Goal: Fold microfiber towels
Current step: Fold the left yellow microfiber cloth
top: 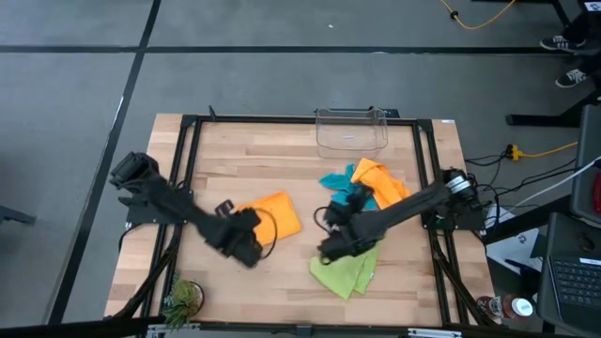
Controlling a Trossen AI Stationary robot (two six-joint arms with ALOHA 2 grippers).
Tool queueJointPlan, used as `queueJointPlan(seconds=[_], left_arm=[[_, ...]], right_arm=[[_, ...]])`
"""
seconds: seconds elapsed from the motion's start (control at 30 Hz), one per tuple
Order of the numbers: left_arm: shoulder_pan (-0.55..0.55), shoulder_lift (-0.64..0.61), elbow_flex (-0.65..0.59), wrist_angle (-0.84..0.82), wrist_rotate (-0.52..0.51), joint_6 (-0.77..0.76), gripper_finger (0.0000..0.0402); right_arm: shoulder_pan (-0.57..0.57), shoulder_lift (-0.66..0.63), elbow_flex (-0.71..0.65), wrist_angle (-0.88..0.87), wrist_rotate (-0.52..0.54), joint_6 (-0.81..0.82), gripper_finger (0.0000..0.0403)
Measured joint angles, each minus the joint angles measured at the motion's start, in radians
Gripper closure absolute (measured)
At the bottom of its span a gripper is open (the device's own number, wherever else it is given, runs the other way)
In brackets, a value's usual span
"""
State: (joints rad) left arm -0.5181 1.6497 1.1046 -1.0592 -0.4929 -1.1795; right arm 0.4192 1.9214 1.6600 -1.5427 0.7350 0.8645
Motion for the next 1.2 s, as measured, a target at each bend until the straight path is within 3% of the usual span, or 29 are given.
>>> queueJointPlan(seconds=[0.07, 0.13, 0.27, 0.4, 0.53, 0.67, 0.83, 0.93, 1.1, 1.2], left_arm=[[0.068, 0.000, 0.000, 0.005, 0.058, 0.072, 0.0279], [0.127, -0.004, 0.000, 0.006, 0.134, 0.133, 0.0279], [0.202, -0.033, 0.000, 0.069, 0.300, 0.285, 0.0279], [0.235, -0.104, 0.000, 0.233, 0.441, 0.540, 0.0288], [0.266, -0.201, 0.000, 0.262, 0.415, 0.654, 0.0301], [0.318, -0.308, 0.000, 0.094, 0.294, 0.647, 0.0311], [0.383, -0.495, -0.110, 0.136, 0.289, 0.640, 0.0323], [0.411, -0.629, -0.289, 0.326, 0.296, 0.610, 0.0330], [0.426, -0.711, -0.558, 0.884, 0.403, 0.510, 0.0338], [0.437, -0.679, -0.602, 0.920, 0.398, 0.495, 0.0339]], right_arm=[[0.010, -0.047, -0.010, -0.022, 0.041, 0.117, 0.0245], [0.005, -0.113, -0.058, 0.008, 0.008, 0.130, 0.0245], [-0.021, -0.187, -0.169, 0.042, -0.251, 0.088, 0.0245], [-0.024, -0.240, -0.289, 0.142, -0.500, -0.183, 0.0244], [-0.024, -0.269, -0.410, 0.482, -0.640, -0.456, 0.0244], [-0.026, -0.278, -0.519, 0.859, -0.746, -0.670, 0.0244], [-0.046, -0.281, -0.580, 1.119, -0.754, -0.767, 0.0244], [-0.062, -0.281, -0.595, 1.187, -0.738, -0.762, 0.0244], [-0.072, -0.281, -0.596, 1.189, -0.725, -0.736, 0.0244], [-0.072, -0.281, -0.596, 1.188, -0.726, -0.738, 0.0244]])
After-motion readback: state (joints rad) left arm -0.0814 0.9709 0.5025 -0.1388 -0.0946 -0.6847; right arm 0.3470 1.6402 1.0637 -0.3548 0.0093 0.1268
